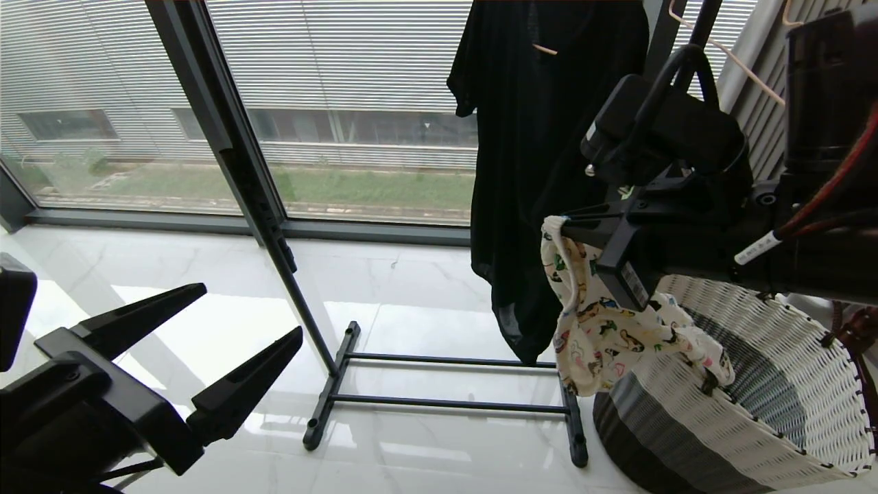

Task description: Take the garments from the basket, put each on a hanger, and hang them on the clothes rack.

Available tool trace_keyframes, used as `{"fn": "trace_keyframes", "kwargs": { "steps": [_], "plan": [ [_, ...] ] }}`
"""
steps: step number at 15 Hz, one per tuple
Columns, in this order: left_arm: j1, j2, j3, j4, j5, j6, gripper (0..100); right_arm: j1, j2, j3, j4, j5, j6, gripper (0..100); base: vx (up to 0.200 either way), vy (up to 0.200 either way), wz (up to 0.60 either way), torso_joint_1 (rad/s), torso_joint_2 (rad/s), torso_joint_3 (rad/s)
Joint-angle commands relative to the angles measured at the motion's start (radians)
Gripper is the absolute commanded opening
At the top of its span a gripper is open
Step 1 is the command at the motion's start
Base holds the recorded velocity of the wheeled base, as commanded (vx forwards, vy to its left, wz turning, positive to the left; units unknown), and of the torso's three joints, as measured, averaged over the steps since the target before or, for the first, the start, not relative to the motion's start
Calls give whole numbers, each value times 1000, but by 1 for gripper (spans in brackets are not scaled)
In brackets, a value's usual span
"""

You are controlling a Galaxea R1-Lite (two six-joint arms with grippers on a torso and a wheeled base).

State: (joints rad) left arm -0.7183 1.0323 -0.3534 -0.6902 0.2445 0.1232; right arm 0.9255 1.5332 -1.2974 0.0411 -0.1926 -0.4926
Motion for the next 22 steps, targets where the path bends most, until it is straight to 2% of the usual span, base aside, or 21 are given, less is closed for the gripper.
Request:
{"fn": "trace_keyframes", "kwargs": {
  "steps": [1,2,5,8,11,15,19,22],
  "plan": [
    [-102,84,-55,0,4,-50,100,19,58,-33,-17,-1,5,0,0,0,0,0,0,0],
    [-136,140,-45,0,9,-54,100,35,77,-60,-33,-1,6,0,0,0,0,0,0,0],
    [-144,255,-55,-5,9,-60,100,56,77,-75,-33,-2,6,0,0,0,0,0,0,0],
    [-216,371,-65,-5,1,-82,100,79,74,-92,-33,-2,6,0,0,0,0,0,0,0],
    [-225,537,-151,-94,6,-137,100,98,77,-114,-32,-4,6,0,0,0,0,0,0,0],
    [-220,615,-167,-115,16,-142,100,113,84,-121,-32,-2,6,0,0,0,0,0,0,0],
    [-191,672,-185,-115,85,-139,100,144,99,-148,-30,-4,6,0,0,0,0,0,0,0],
    [-190,680,-210,-115,93,-137,100,157,120,-175,-29,-4,5,0,0,0,0,0,0,0]
  ]
}}
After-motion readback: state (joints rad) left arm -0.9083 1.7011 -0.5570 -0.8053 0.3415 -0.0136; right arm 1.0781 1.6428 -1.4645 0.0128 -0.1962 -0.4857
